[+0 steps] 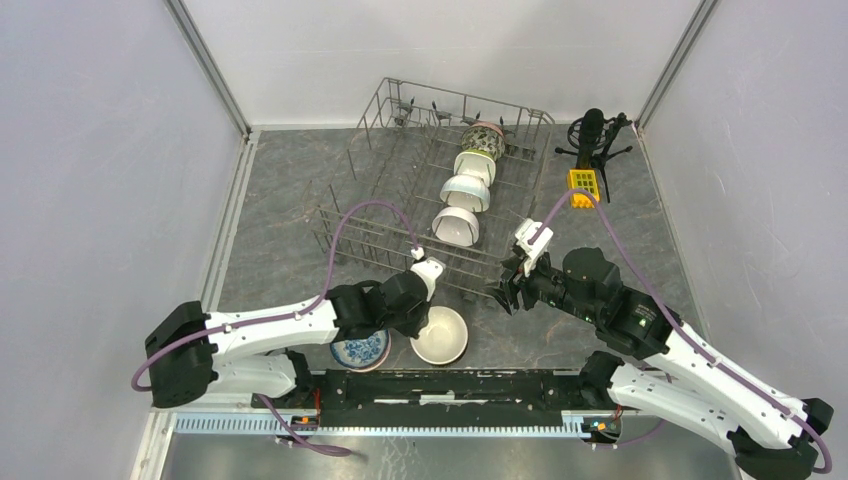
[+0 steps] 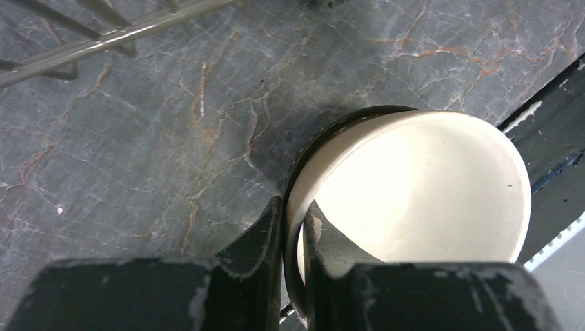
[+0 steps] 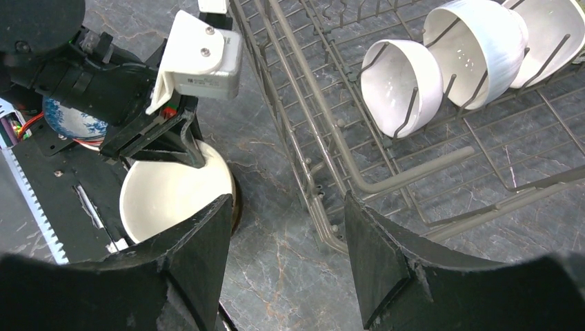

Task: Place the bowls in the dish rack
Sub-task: Move the bowl to the center of the board.

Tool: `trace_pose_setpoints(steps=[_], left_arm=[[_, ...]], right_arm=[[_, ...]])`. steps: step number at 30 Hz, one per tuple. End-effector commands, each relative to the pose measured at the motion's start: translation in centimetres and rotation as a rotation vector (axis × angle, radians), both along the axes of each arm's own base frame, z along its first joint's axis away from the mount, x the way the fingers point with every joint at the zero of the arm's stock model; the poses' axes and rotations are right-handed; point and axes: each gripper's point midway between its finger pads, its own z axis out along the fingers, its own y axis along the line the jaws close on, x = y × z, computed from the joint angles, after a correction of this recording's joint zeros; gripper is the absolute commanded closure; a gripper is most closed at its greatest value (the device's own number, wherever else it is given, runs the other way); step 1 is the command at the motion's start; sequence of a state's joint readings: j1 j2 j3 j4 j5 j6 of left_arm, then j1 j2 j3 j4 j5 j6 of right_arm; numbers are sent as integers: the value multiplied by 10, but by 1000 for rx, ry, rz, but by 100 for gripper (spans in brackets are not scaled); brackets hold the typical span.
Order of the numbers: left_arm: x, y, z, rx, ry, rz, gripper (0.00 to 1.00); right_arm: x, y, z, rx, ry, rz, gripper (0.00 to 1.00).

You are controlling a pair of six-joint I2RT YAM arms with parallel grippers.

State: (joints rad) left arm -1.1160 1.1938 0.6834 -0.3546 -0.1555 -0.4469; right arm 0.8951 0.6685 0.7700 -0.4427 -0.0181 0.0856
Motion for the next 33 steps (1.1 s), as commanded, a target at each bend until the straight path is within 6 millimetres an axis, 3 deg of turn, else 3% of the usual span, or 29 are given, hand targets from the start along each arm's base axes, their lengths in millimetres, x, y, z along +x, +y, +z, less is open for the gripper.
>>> trace_pose_setpoints(steps=[1, 6, 11, 18, 22, 27, 33], left_arm=[[0, -26, 20, -92, -46, -45, 97], [-2, -26, 21, -100, -42, -38, 90], [-1, -21, 21, -90, -48, -18, 73], [0, -23, 23, -88, -44, -23, 64], [1, -21, 29, -90, -51, -14, 59], [4, -13, 49, -105, -83, 21, 46], [7, -5, 66, -126, -115, 47, 33]], right_arm=[[0, -1, 5, 23, -6, -13, 34], [-2, -4, 24, 47, -25, -13, 30], [1, -7, 48, 69, -74, -28, 30], [11, -5, 68, 51, -114, -45, 28], [22, -1, 70, 9, -134, -57, 25], [32, 7, 71, -61, -144, -44, 26], [37, 24, 59, -114, -115, 10, 28]])
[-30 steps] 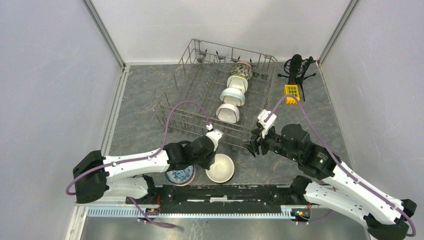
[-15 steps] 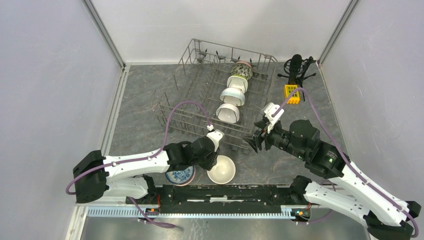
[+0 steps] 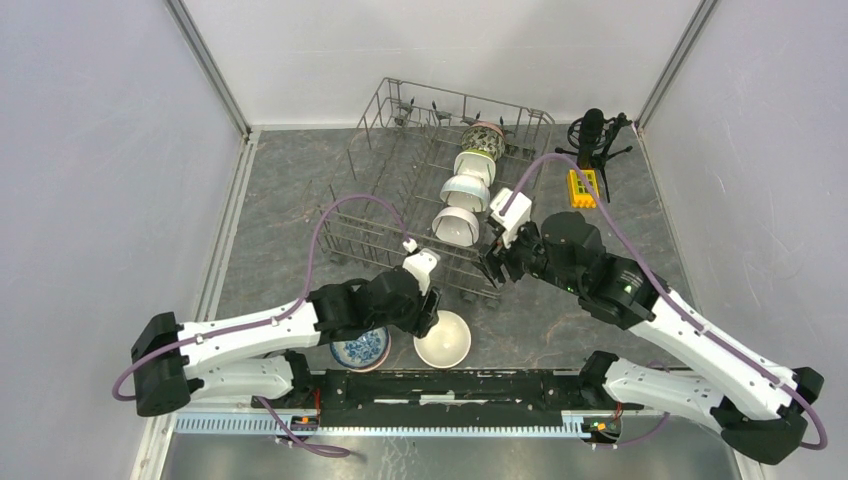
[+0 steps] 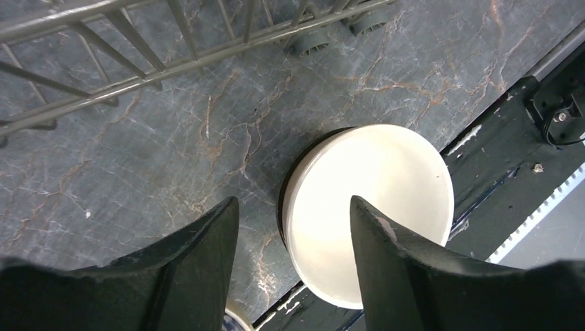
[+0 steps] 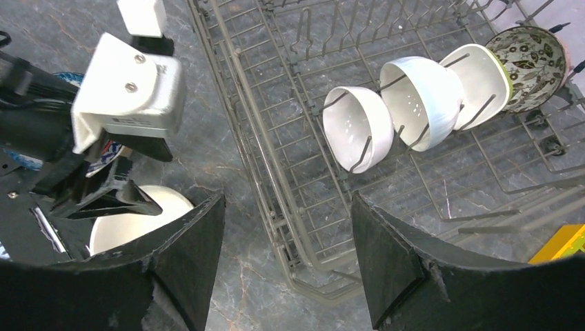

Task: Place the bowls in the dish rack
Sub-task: Move the bowl to the center of the board, then adjust the dish rack at the center of the board.

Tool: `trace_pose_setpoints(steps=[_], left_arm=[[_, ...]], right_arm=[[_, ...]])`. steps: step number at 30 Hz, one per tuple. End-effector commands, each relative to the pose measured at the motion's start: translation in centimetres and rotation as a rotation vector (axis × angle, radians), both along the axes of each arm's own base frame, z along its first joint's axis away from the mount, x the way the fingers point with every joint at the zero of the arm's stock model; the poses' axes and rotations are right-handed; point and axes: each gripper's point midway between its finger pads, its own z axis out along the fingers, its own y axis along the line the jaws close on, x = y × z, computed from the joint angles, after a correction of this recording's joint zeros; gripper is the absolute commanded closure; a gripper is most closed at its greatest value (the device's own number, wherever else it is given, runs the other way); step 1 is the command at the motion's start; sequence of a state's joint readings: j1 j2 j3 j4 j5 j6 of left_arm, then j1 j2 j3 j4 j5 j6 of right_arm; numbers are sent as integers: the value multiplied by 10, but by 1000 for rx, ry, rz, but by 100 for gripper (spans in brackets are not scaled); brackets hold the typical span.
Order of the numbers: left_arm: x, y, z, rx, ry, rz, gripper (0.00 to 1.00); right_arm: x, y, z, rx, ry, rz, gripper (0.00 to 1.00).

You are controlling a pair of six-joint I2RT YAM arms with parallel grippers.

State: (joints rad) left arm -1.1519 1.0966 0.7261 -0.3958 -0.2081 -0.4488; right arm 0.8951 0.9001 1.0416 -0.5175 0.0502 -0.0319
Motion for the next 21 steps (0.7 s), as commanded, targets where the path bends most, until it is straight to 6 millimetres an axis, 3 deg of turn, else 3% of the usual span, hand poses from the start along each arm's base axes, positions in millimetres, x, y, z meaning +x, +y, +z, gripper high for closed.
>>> trace_pose_setpoints(steps=[1, 14, 19, 21], left_arm=[[7, 0, 31, -58, -43, 49, 31], [4, 27, 83, -94, -81, 94, 0], [3, 42, 108, -128, -120, 110, 0], [4, 49, 115, -124, -142, 118, 0]], right_arm=[[4, 10, 10, -14, -27, 41, 28], [20, 28, -18, -116, 22, 54, 41], [27, 35, -27, -162, 43, 52, 58], [28, 40, -26, -160, 51, 65, 69]])
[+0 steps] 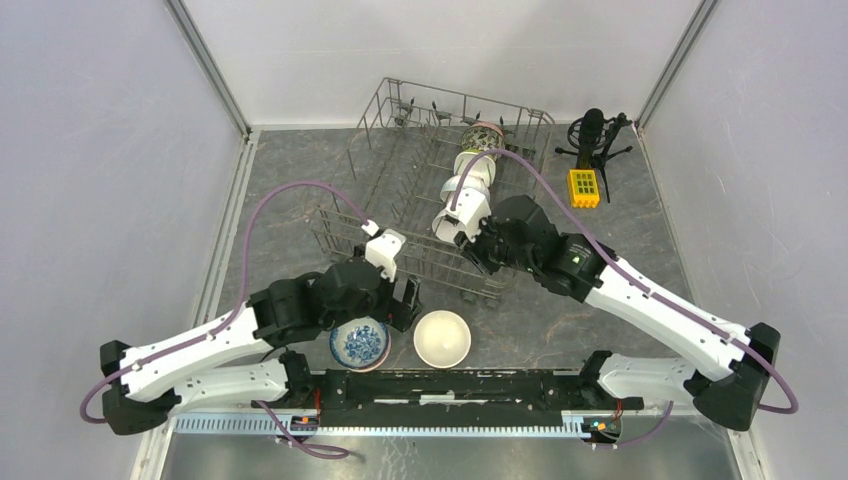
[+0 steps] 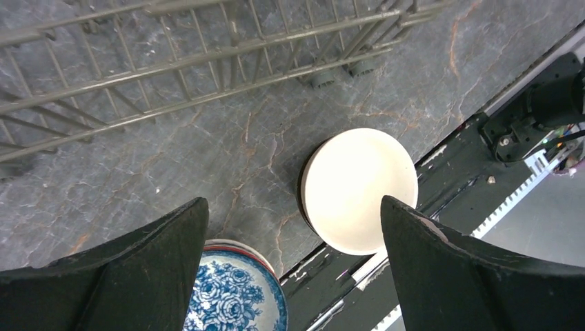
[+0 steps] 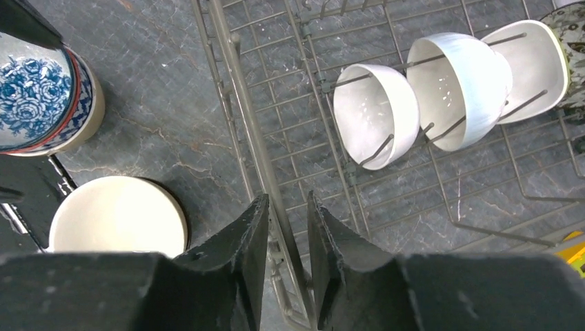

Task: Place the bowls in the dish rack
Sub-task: Adjust the dish rack at the center of the board.

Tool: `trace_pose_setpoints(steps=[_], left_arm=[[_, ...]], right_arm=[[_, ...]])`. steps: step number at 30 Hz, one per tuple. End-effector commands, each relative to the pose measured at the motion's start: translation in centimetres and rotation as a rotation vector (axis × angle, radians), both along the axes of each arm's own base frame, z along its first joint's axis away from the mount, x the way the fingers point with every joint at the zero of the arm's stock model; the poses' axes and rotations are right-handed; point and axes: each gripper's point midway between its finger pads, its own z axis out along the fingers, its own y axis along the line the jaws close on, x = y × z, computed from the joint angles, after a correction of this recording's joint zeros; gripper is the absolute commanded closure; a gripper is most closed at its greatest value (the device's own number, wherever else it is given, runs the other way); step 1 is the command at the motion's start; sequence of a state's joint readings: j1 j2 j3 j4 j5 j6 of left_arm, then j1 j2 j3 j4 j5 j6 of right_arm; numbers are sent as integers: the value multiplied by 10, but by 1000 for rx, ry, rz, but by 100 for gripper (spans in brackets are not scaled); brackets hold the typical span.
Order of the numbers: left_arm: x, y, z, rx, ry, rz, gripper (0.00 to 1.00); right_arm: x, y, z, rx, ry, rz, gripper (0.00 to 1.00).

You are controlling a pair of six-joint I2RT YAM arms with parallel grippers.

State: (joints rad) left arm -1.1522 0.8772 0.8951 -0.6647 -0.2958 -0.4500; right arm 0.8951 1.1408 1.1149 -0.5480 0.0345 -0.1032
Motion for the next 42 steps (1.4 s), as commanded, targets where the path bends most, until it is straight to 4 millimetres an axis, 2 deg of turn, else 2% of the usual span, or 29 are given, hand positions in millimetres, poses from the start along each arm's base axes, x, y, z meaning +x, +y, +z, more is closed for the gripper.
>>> trace_pose_setpoints(steps=[1, 4, 6, 7, 14, 22, 26, 32, 36, 40, 42], left_arm=[[4, 17, 32, -33, -53, 59, 0], [6, 29, 38, -18, -82, 78, 0], [7, 37, 41, -13, -101, 94, 0], [8, 41, 43, -14, -112, 105, 0], [7, 55, 45, -24, -136, 122, 0], [4, 67, 40, -17, -149, 131, 0], [3, 71, 39, -19, -156, 129, 0], [3, 76, 38, -19, -165, 129, 0], [4, 86, 40, -24, -172, 168, 0], [6, 96, 44, -33, -182, 217, 0], [5, 98, 45, -40, -183, 224, 0]], right_arm=[[5, 13, 20, 33, -21, 26, 73], [5, 19, 17, 34, -1, 30, 90], [4, 23, 13, 44, 16, 35, 99], [1, 27, 11, 50, 31, 51, 100], [-1, 59, 11, 113, 50, 51, 100], [21, 85, 14, 201, 50, -79, 100], [26, 100, 19, 261, 53, -102, 100], [27, 121, 15, 327, 62, -141, 100], [24, 142, 15, 376, 71, -137, 100], [21, 163, 20, 404, 73, -114, 100], [23, 167, 26, 408, 66, -106, 99]])
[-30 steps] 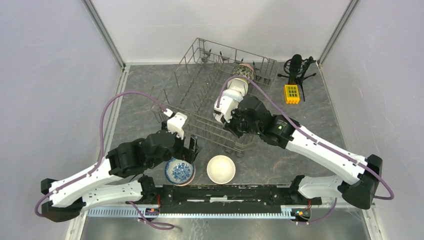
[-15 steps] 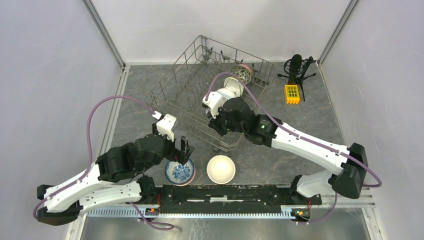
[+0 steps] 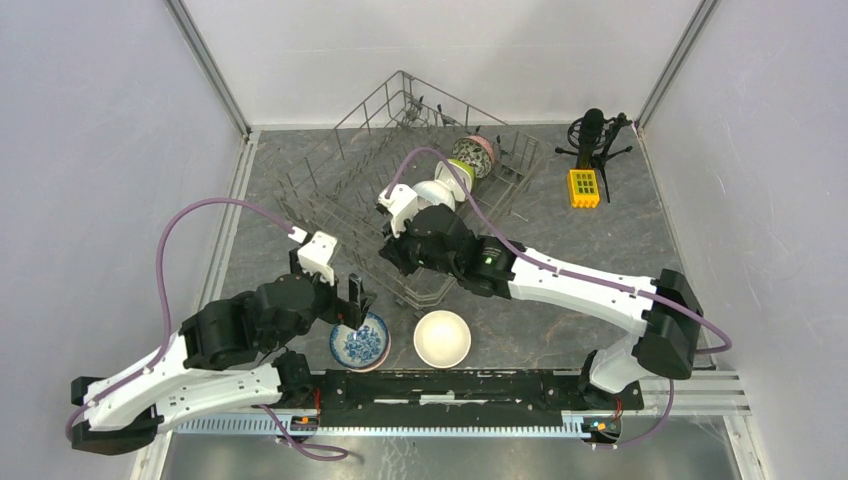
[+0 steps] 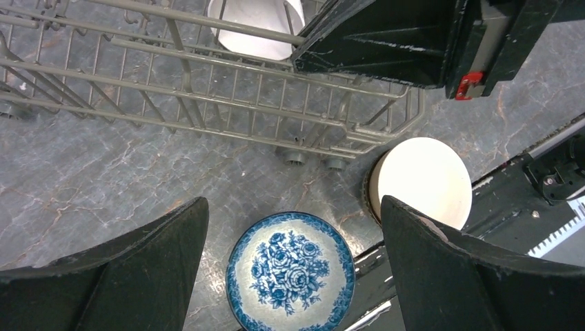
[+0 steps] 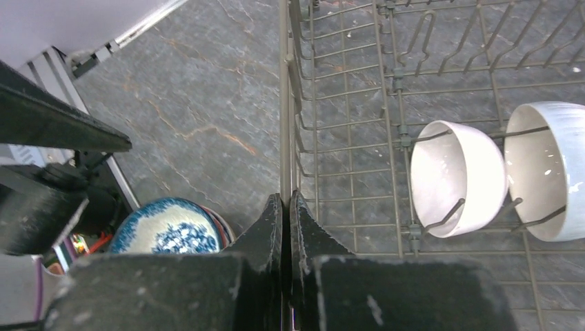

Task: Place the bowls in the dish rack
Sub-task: Adjust the dish rack at the center of the board.

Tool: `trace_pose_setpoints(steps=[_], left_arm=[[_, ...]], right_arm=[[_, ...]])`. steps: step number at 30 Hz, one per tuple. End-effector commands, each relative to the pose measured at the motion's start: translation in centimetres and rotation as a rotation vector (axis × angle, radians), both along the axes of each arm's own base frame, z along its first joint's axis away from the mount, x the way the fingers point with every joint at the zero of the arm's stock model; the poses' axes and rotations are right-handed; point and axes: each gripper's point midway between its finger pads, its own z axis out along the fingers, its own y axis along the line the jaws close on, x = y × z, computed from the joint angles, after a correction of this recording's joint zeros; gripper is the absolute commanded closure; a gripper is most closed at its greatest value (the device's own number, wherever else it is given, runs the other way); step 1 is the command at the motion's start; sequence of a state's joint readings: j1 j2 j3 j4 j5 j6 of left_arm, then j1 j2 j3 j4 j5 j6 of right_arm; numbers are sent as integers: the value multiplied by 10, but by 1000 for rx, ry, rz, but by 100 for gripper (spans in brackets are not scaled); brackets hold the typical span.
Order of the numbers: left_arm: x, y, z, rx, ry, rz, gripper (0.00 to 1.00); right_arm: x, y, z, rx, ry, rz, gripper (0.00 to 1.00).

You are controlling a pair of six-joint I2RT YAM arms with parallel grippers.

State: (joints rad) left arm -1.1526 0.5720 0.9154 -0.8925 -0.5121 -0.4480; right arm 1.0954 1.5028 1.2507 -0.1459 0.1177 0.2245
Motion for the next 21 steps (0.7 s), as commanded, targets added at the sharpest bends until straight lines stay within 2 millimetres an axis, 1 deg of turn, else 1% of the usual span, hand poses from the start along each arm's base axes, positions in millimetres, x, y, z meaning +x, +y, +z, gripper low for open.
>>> trace_pose_setpoints(steps=[1, 2, 3, 5, 6, 7, 9, 11, 14, 16, 19, 21], left_arm=[[4, 12, 7, -3, -30, 50, 0], [4, 13, 7, -3, -30, 54, 0], [5, 14, 7, -2, -31, 58, 0], [6, 15, 6, 3, -36, 70, 0], [7, 16, 6, 7, -38, 78, 0], [9, 17, 5, 11, -41, 90, 0], [12, 19, 6, 17, -48, 114, 0], [14, 19, 8, 17, -53, 130, 0], [19, 16, 12, 18, -65, 147, 0], [22, 10, 16, 14, -68, 148, 0], [26, 0, 22, 1, -74, 143, 0], [30, -6, 29, -18, -87, 144, 0]], right_arm=[[22, 17, 27, 102, -32, -92, 94], [24, 15, 32, 103, -46, -99, 86], [25, 12, 35, 103, -58, -108, 80], [27, 5, 45, 107, -88, -121, 65], [26, 1, 52, 116, -103, -125, 59], [26, -4, 58, 118, -122, -132, 55], [26, -16, 72, 129, -159, -147, 51], [24, -31, 89, 145, -199, -170, 47], [23, -55, 103, 139, -247, -210, 41], [24, -76, 113, 133, -285, -250, 37], [29, -109, 119, 103, -331, -327, 32], [35, -129, 120, 68, -344, -379, 31]])
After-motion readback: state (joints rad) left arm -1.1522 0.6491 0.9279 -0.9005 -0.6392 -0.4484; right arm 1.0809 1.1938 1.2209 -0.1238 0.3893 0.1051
